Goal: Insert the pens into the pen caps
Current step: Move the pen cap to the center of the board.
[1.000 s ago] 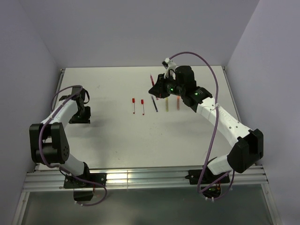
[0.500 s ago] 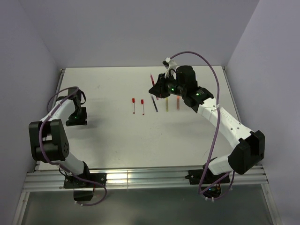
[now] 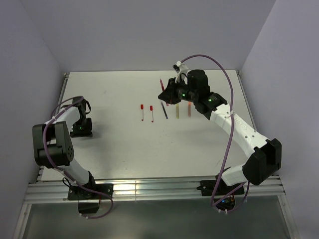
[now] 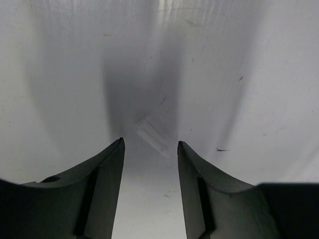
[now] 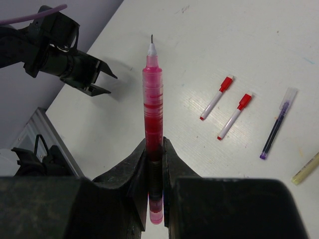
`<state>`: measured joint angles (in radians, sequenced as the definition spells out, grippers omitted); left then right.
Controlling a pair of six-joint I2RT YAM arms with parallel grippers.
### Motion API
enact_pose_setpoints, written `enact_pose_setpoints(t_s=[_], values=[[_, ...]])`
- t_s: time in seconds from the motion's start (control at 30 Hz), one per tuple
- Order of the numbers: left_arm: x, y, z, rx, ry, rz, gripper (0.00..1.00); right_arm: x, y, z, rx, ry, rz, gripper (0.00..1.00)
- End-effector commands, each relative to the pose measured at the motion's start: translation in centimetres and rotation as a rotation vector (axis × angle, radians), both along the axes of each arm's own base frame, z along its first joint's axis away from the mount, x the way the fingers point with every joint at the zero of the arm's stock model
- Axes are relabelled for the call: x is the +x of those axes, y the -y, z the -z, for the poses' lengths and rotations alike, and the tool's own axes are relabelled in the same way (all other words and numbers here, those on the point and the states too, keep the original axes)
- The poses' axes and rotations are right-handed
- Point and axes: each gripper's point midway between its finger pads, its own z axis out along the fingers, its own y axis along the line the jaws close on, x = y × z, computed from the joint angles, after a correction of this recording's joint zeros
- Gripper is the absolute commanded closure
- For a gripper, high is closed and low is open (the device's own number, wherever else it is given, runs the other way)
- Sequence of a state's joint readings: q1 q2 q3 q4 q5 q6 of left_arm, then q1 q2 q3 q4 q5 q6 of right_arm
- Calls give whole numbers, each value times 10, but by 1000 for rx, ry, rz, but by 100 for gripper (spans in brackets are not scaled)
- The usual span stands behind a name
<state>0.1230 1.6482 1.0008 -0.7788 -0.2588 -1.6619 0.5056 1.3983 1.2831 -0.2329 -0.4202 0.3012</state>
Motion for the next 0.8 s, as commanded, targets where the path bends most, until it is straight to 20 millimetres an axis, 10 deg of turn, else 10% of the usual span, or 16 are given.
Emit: enact_pose_setpoints(t_s=[0.0, 0.77], values=[[3, -1, 4, -7, 6, -9, 49, -1, 2, -15, 21, 50, -5, 100], [-3, -1, 39, -49, -123, 60, 68, -1, 3, -13, 10, 52, -4, 100]])
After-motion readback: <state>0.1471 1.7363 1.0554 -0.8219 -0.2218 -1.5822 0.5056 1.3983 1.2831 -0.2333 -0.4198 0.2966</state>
